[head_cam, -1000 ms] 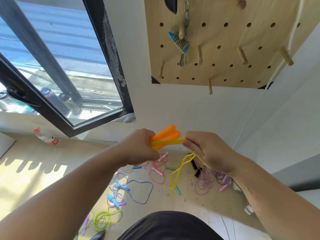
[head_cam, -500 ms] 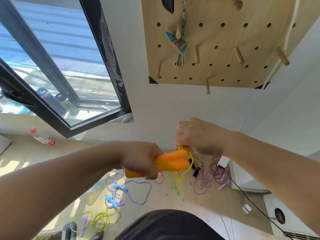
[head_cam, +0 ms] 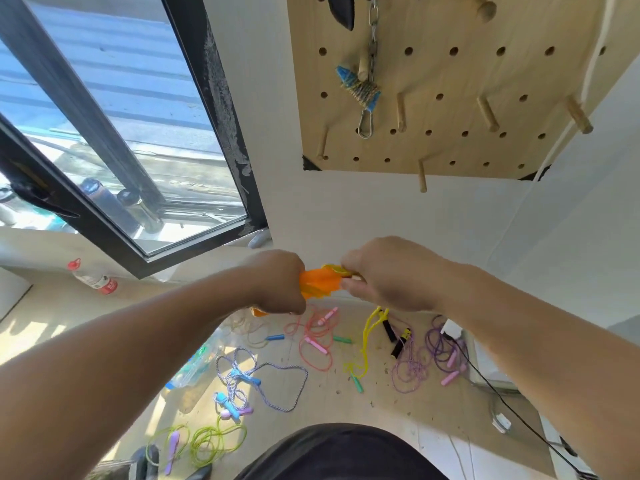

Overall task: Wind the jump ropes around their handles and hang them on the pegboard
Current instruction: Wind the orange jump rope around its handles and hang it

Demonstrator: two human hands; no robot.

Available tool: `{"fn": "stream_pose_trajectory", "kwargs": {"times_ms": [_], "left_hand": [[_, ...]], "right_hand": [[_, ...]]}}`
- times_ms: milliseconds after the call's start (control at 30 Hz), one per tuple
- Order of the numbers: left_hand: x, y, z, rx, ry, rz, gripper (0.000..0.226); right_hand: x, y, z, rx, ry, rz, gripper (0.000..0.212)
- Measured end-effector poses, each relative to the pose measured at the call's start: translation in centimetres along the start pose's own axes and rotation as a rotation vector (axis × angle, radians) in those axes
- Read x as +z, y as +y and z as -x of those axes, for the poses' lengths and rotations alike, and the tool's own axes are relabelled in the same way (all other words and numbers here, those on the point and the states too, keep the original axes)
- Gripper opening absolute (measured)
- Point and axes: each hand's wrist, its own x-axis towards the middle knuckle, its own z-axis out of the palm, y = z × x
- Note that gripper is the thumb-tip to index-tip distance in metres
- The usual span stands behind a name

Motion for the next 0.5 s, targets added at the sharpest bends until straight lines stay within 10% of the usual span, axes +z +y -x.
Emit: {"fn": "stream_pose_trajectory", "kwargs": {"times_ms": [267,500], "left_hand": [[1.3,1.2,-0.6,-0.150,0.271,0.268,0.019],[1.7,0.9,0.7,-0.164,0.431,0.139,0.021]], "right_hand": [[3.7,0.2,2.7,0.315,0.447,-0.267,0.028],[4.2,-0.4,4.2,0.415,0.498,-0.450,0.041]]}}
